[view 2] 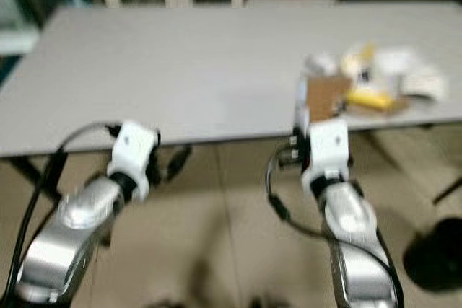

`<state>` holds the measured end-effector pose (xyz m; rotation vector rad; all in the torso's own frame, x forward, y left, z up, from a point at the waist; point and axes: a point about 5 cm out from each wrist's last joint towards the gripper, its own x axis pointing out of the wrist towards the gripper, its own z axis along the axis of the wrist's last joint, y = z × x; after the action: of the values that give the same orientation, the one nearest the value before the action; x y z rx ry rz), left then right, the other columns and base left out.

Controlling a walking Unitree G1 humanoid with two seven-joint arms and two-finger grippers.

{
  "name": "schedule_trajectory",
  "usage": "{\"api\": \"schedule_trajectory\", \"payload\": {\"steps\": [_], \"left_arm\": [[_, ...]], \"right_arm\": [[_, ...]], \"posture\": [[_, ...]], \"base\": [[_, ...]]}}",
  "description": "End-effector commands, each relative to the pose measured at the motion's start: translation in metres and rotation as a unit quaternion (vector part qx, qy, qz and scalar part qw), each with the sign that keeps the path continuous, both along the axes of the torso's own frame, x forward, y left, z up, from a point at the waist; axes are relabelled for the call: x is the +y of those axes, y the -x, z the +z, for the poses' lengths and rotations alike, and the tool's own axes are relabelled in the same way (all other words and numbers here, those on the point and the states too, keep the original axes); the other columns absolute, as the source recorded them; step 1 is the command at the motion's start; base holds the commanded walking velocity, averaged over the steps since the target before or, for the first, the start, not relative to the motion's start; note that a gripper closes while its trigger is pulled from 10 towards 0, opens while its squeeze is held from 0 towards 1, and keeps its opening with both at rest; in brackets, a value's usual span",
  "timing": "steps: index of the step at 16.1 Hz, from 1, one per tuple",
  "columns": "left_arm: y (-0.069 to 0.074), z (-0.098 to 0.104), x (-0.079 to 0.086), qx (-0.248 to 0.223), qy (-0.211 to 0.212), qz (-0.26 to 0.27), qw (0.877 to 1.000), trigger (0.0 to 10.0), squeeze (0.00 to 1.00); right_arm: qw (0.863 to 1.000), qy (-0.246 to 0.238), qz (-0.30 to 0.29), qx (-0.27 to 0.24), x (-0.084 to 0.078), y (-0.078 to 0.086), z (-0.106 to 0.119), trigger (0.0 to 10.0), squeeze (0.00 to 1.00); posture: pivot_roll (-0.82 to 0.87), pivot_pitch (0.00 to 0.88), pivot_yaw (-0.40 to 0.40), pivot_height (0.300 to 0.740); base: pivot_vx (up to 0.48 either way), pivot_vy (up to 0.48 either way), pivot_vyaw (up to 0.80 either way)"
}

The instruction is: Picking trash to rubbish bin

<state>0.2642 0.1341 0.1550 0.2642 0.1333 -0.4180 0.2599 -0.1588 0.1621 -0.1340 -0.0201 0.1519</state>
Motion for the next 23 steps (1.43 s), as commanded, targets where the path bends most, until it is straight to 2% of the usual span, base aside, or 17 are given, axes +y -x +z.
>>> {"api": "schedule_trajectory", "payload": {"steps": [1, 6, 7, 8, 9, 10, 11, 13, 15, 16, 17, 20, 21, 23], "left_arm": [[-0.001, 0.002, -0.003, -0.013, -0.005, 0.001, 1.000, 10.0, 0.00], [-0.002, 0.000, 0.000, -0.037, 0.007, 0.020, 0.999, 10.0, 0.00], [0.000, -0.002, 0.000, -0.045, 0.021, 0.023, 0.998, 10.0, 0.00], [0.001, -0.004, 0.000, -0.050, 0.028, 0.023, 0.998, 10.0, 0.00], [0.002, -0.005, 0.000, -0.051, 0.027, 0.022, 0.998, 10.0, 0.00], [0.004, -0.007, 0.000, -0.054, 0.028, 0.019, 0.998, 10.0, 0.00], [0.005, -0.009, 0.001, -0.047, 0.029, 0.016, 0.998, 10.0, 0.00], [0.005, -0.022, 0.002, -0.028, 0.002, 0.006, 1.000, 10.0, 0.00], [0.000, -0.041, 0.008, -0.018, -0.003, 0.028, 0.999, 10.0, 0.00], [-0.001, -0.051, 0.009, 0.003, 0.004, 0.038, 0.999, 10.0, 0.00], [-0.001, -0.061, 0.010, 0.029, 0.027, 0.047, 0.998, 10.0, 0.00], [0.007, -0.071, 0.010, 0.040, -0.010, 0.024, 0.999, 10.0, 0.00], [0.009, -0.071, 0.011, 0.044, 0.002, 0.031, 0.999, 10.0, 0.00], [0.013, -0.079, 0.014, 0.052, 0.017, 0.038, 0.998, 10.0, 0.00]], "right_arm": [[1.000, 0.008, -0.019, -0.018, -0.005, 0.001, 0.005, 10.0, 0.00], [0.999, 0.018, -0.031, -0.017, -0.002, 0.008, -0.007, 10.0, 0.00], [0.997, 0.043, -0.050, -0.037, -0.005, 0.011, -0.008, 10.0, 0.00], [0.991, 0.075, -0.094, -0.066, -0.014, 0.016, -0.006, 10.0, 0.00], [0.988, 0.081, -0.108, -0.074, -0.017, 0.018, -0.006, 10.0, 0.00], [0.980, 0.083, -0.159, -0.084, -0.029, 0.023, -0.007, 10.0, 0.00], [0.977, 0.081, -0.179, -0.081, -0.036, 0.025, -0.009, 10.0, 0.00], [0.979, 0.057, -0.193, -0.040, -0.045, 0.024, -0.027, 10.0, 0.00], [0.981, 0.045, -0.182, 0.039, -0.044, 0.016, -0.059, 10.0, 0.00], [0.982, 0.044, -0.175, 0.063, -0.042, 0.012, -0.070, 10.0, 0.00], [0.983, 0.046, -0.156, 0.086, -0.036, 0.008, -0.081, 10.0, 0.00], [0.988, 0.044, -0.103, 0.109, -0.020, 0.003, -0.093, 10.0, 0.00], [0.987, 0.041, -0.084, 0.128, -0.015, 0.003, -0.102, 10.0, 0.00], [0.988, 0.041, -0.074, 0.133, -0.012, 0.003, -0.108, 10.0, 0.00]], "posture": [[-0.07, 0.070, -0.002, 0.740], [-0.07, 0.063, -0.009, 0.740], [-0.07, 0.061, -0.008, 0.740], [-0.07, 0.060, -0.009, 0.740], [-0.07, 0.060, -0.009, 0.740], [-0.07, 0.061, -0.007, 0.740], [-0.07, 0.060, -0.006, 0.740], [-0.07, 0.060, -0.004, 0.740], [-0.06, 0.059, -0.002, 0.740], [-0.06, 0.059, -0.002, 0.740], [-0.06, 0.059, -0.004, 0.740], [-0.04, 0.065, -0.032, 0.740], [-0.02, 0.068, -0.048, 0.740], [-0.02, 0.076, -0.064, 0.740]], "base": [[0.000, 0.000, -0.80], [0.000, 0.000, -0.80], [0.000, 0.000, -0.80], [0.000, 0.000, -0.80], [0.000, 0.000, -0.80], [0.000, 0.000, -0.80], [0.000, 0.000, -0.80], [0.000, 0.000, -0.80], [0.000, 0.000, -0.80], [0.000, 0.000, -0.80], [0.000, 0.000, -0.80], [0.000, 0.000, -0.80], [0.000, 0.000, -0.80], [0.000, 0.000, -0.80]]}}
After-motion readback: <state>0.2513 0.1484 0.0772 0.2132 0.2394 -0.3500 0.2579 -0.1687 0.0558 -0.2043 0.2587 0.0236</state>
